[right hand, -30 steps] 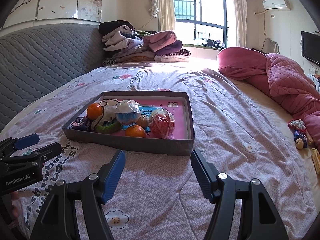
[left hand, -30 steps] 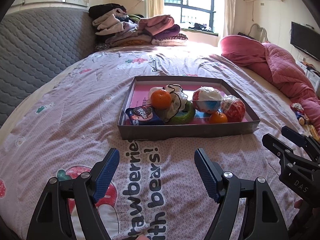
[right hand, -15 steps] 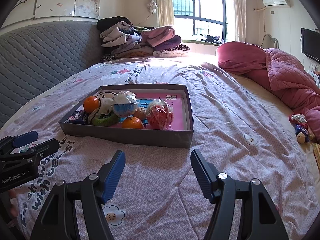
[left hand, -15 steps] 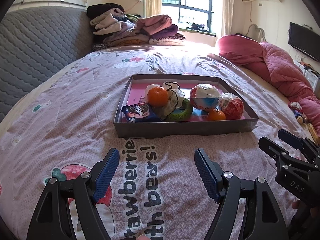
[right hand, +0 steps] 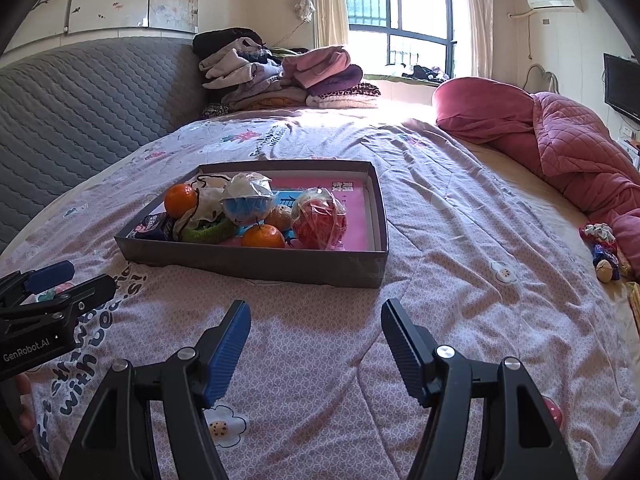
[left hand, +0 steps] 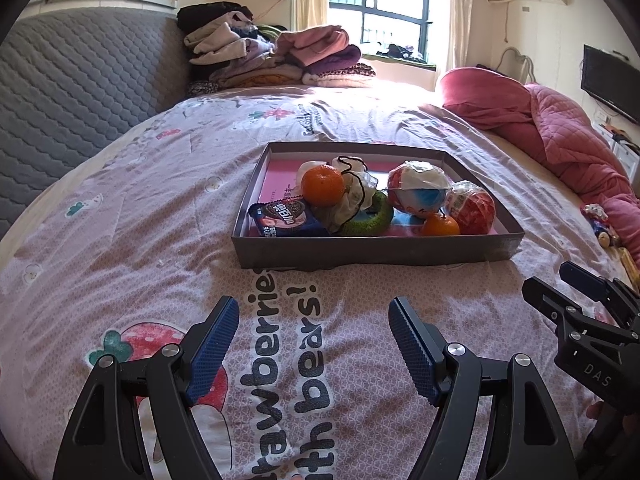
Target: Organize objects
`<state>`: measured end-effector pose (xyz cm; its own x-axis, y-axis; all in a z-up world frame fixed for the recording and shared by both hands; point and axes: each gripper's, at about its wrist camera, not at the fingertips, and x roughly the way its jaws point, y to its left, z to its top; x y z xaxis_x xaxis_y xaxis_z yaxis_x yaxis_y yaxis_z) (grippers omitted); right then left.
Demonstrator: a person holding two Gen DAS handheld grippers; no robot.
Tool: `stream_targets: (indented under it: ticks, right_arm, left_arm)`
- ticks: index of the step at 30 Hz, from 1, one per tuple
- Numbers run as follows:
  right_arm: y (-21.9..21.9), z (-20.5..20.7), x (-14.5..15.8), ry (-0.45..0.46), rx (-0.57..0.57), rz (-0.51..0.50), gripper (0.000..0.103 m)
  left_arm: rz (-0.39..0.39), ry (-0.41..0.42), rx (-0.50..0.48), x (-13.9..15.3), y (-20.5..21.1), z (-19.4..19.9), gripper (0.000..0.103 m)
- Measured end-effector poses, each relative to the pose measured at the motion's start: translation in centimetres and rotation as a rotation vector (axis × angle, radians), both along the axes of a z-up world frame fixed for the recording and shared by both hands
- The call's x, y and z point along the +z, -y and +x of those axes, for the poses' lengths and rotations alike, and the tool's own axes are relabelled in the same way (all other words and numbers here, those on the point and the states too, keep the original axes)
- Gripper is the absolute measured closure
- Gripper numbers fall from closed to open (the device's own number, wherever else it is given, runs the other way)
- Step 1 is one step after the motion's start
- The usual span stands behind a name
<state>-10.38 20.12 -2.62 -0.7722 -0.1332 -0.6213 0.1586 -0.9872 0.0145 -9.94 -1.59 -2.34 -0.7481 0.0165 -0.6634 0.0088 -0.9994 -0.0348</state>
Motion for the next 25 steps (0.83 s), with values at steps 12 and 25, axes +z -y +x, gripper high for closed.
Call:
stream_targets:
  ticks: [12,25]
  right_arm:
    - [0.08,0.15,-0.04,0.002,0.004,0.001,0.036]
    - [0.18,0.05,-0.37,0.015,0.004,0.002,0.036]
  left_arm:
    - [-0.002,0.002,0.001,-0.02,0.09,0.08,0.025]
    - [-0.009,0.005,0.005,-0.07,0.14,-0.08,0.025]
